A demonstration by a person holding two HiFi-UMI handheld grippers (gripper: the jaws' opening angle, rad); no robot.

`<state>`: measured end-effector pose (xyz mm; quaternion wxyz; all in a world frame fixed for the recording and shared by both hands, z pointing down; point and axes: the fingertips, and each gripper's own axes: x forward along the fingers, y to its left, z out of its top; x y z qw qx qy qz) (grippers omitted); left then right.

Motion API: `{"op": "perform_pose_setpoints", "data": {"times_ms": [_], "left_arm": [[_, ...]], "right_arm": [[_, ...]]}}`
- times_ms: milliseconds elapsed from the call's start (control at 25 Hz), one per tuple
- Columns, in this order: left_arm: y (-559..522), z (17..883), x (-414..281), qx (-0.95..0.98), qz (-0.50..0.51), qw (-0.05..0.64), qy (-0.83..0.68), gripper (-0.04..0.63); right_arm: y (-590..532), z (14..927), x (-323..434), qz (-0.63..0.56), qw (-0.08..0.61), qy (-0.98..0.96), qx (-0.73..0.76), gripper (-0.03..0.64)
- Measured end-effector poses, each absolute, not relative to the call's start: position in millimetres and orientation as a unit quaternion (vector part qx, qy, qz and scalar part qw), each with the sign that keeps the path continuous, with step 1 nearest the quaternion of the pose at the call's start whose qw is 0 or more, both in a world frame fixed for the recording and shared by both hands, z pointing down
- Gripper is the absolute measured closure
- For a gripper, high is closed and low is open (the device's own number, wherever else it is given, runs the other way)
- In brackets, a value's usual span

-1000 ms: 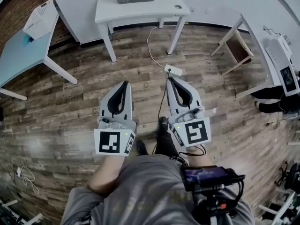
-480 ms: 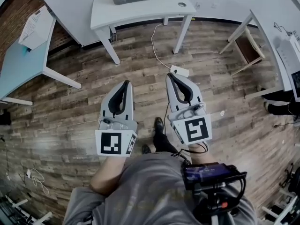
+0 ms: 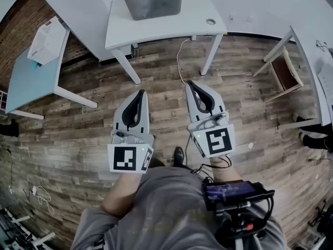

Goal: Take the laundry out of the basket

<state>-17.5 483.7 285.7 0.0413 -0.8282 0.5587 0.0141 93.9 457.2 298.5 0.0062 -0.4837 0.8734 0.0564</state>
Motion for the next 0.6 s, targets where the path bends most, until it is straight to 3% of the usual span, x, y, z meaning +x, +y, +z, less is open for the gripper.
{"op": "perform_pose_setpoints", "data": {"times_ms": [600], "left_arm": [[367.4, 303.7, -42.0, -0.82, 0.036, 0.024, 0.571, 0.588]], "right_arm": [[340.5, 316.2, 73.0, 0.061, -0.017, 0.877, -0.476, 0.609]]}}
